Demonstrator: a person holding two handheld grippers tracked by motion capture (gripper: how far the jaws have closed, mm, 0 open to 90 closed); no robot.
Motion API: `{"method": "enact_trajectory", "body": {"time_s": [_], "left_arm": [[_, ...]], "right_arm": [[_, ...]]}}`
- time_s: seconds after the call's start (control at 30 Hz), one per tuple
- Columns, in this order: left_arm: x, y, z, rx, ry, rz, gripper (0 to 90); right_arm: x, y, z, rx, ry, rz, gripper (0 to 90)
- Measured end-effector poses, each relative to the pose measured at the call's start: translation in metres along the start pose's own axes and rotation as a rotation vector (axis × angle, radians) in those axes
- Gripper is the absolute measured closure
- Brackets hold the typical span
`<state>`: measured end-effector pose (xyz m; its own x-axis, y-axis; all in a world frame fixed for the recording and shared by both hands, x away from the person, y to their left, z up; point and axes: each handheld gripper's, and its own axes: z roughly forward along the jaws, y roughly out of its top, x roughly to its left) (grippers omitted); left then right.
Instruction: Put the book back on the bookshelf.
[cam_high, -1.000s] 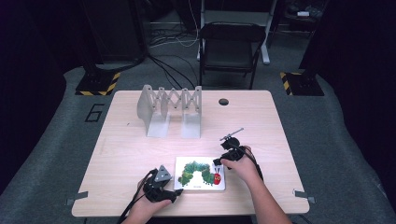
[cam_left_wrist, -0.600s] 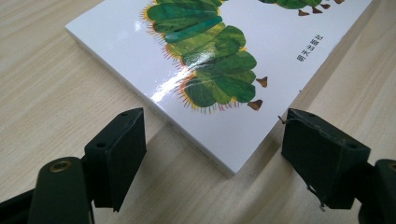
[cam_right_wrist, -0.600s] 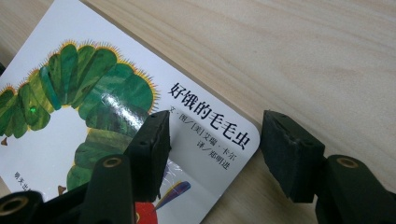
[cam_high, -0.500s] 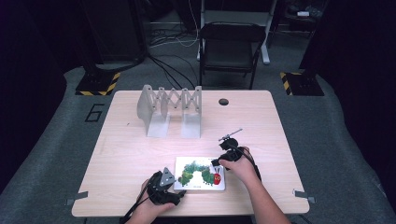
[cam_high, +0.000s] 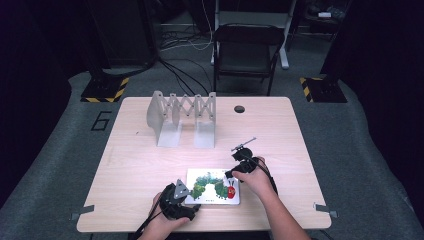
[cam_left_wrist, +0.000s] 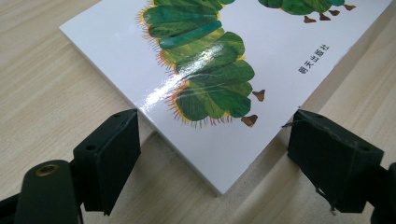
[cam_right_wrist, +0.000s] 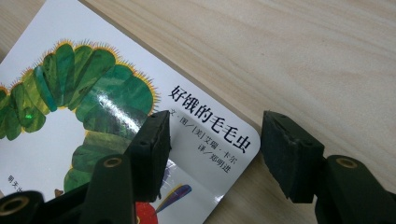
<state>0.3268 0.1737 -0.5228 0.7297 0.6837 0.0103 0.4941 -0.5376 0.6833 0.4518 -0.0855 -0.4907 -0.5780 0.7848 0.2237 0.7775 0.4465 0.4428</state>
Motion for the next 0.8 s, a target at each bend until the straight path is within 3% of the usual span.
{"method": "enact_trajectory", "body": {"time_s": [0.4,0.8], "left_arm": [[-0.0028,-0.0007,0.0017,-0.017,0.017,-0.025,15.8],[-0.0033,-0.0009,0.0018,-0.012,0.024,-0.019,13.4]], "right_arm": [[0.0016,0.0010,-0.0005,-0.006,-0.007,0.001,42.9],[0.0053,0.0042,-0.0066,-0.007,-0.013,-0.019,42.9]]}}
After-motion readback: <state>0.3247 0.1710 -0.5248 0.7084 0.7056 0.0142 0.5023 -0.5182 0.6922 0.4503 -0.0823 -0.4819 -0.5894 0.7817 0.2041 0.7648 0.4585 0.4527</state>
